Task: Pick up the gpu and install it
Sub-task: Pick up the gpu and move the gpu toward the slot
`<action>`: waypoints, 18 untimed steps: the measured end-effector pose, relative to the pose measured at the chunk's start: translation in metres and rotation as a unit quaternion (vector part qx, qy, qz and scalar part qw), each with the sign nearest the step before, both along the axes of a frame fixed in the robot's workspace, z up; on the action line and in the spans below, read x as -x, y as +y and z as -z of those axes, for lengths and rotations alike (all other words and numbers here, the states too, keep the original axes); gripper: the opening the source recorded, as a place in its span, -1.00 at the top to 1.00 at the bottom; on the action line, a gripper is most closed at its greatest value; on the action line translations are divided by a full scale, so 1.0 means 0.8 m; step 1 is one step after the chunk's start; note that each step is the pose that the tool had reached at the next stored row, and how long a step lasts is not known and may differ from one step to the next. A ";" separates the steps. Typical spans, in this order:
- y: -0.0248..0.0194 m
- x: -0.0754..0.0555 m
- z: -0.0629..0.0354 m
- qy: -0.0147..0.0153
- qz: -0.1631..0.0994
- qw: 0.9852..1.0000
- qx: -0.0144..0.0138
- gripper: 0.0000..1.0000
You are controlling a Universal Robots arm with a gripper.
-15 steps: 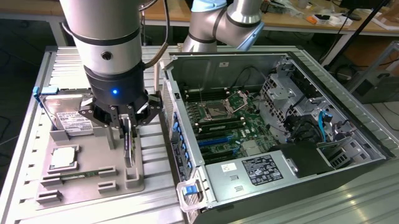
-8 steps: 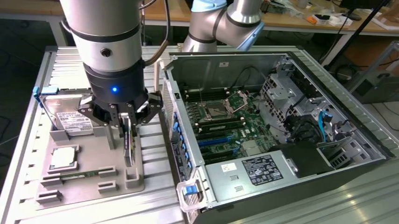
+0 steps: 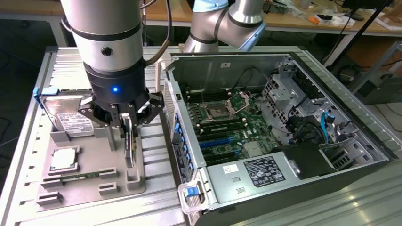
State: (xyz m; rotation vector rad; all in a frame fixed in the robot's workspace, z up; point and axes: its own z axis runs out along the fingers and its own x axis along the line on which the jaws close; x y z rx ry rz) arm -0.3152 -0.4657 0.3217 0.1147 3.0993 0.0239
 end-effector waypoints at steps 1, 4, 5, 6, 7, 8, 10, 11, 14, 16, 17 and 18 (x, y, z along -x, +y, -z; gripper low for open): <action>0.0000 0.000 -0.001 0.000 0.000 1.000 0.000 0.47; 0.0000 0.000 -0.004 0.000 0.000 1.000 0.002 0.47; 0.0000 0.000 -0.005 0.000 0.000 1.000 0.002 0.47; 0.0000 0.000 -0.007 0.000 0.000 1.000 0.003 0.47; 0.0000 0.000 -0.008 0.000 0.000 1.000 0.003 0.47; 0.0000 0.000 -0.009 0.000 0.000 1.000 0.003 0.47; 0.0000 0.000 -0.015 0.000 0.000 1.000 0.004 0.47; 0.0000 0.000 -0.016 0.000 0.000 1.000 0.004 0.47; 0.0000 0.000 -0.022 0.000 0.000 1.000 0.005 0.47; 0.0000 0.000 -0.026 0.000 0.000 1.000 0.005 0.47; 0.0000 0.000 -0.028 0.000 0.000 1.000 0.005 0.47; 0.0000 0.000 -0.030 0.000 0.000 1.000 0.005 0.47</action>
